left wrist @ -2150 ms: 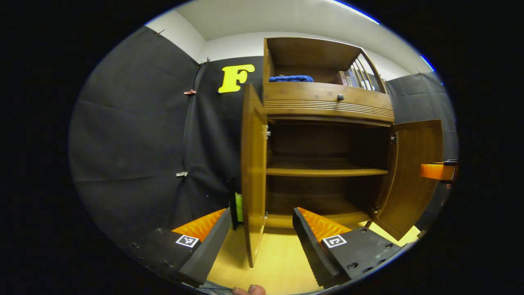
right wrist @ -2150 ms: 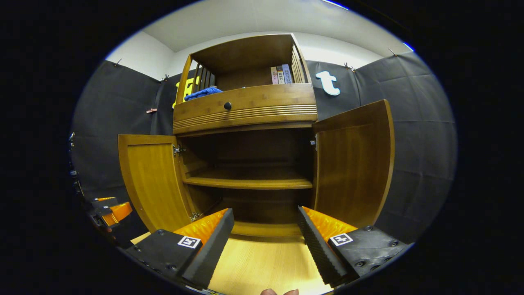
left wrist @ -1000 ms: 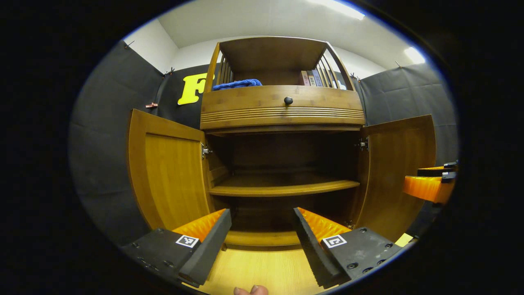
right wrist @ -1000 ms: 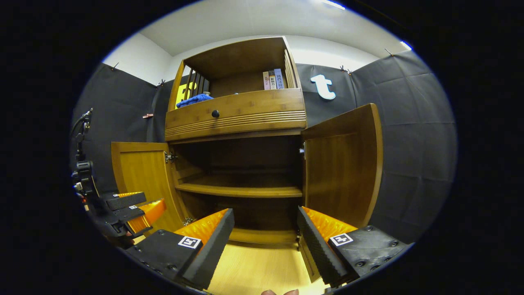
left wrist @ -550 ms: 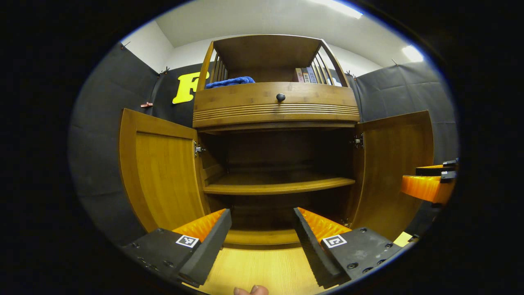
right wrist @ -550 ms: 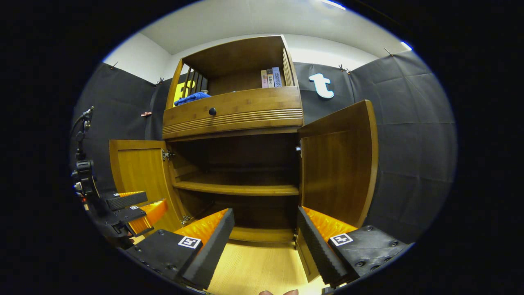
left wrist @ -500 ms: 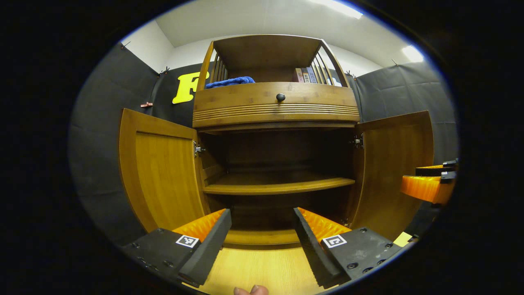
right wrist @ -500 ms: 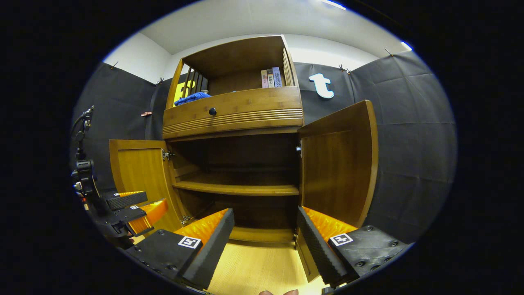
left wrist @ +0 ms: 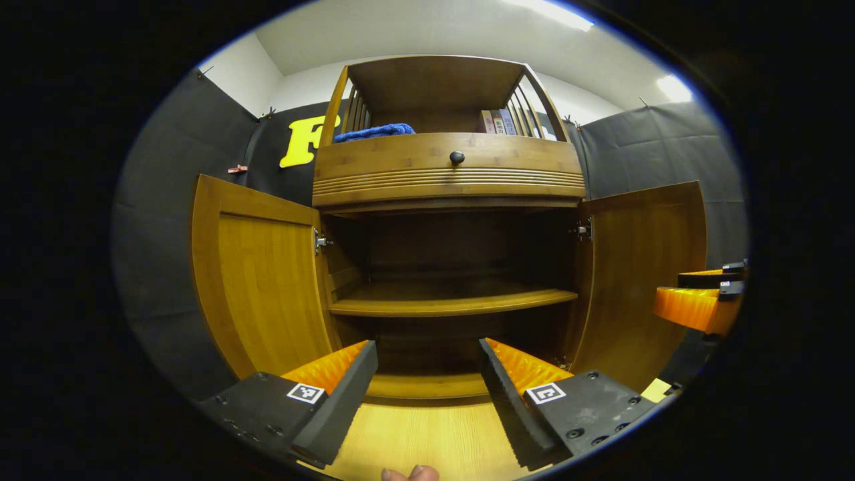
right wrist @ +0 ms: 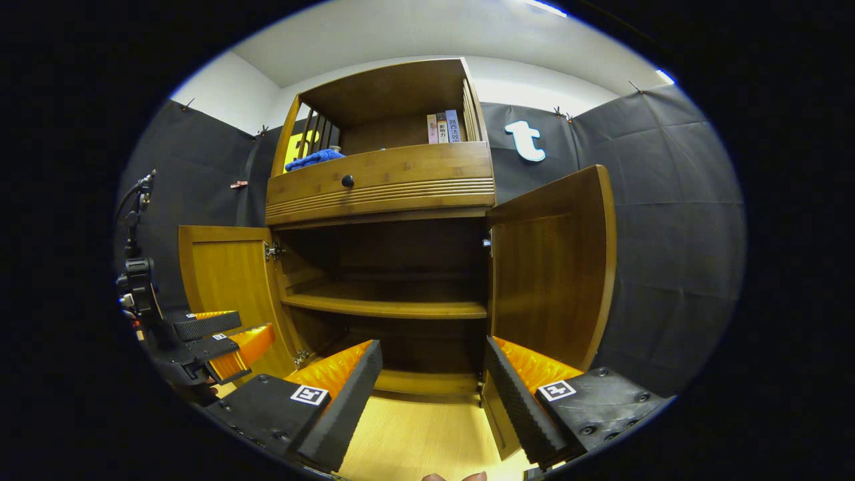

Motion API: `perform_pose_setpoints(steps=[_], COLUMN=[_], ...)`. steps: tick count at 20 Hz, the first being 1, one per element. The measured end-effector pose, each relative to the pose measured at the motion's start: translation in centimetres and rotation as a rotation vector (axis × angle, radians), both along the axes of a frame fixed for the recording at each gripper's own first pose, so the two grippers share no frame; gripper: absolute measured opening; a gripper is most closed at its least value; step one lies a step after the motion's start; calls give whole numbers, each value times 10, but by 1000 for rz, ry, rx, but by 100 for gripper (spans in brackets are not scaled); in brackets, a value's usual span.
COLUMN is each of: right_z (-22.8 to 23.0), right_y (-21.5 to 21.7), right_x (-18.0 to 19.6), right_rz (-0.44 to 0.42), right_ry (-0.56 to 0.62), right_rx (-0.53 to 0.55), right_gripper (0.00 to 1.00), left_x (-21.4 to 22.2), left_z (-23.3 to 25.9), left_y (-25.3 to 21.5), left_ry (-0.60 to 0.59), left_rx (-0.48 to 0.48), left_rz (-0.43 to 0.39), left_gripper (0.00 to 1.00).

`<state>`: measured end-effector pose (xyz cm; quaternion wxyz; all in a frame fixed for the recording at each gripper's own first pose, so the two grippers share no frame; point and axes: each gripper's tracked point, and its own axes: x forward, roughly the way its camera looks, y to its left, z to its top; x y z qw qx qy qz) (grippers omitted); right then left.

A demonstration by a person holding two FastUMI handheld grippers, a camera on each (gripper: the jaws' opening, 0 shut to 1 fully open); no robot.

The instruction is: Open the right door of the double-door shoe cabinet with the right hand, and open the left door with the left hand.

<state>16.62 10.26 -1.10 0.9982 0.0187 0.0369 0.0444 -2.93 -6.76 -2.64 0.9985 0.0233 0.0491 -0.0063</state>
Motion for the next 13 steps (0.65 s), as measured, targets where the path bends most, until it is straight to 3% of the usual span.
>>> perform_pose_setpoints(steps=[13], right_z=[1], right_y=[5], right_x=[2], right_rz=[2], right_ry=[-5], right_rx=[-10], right_gripper=[100], left_x=[3], left_z=[0], left_y=[4], left_ry=[-7], left_rx=[-3], left_rz=[6], left_gripper=[92])
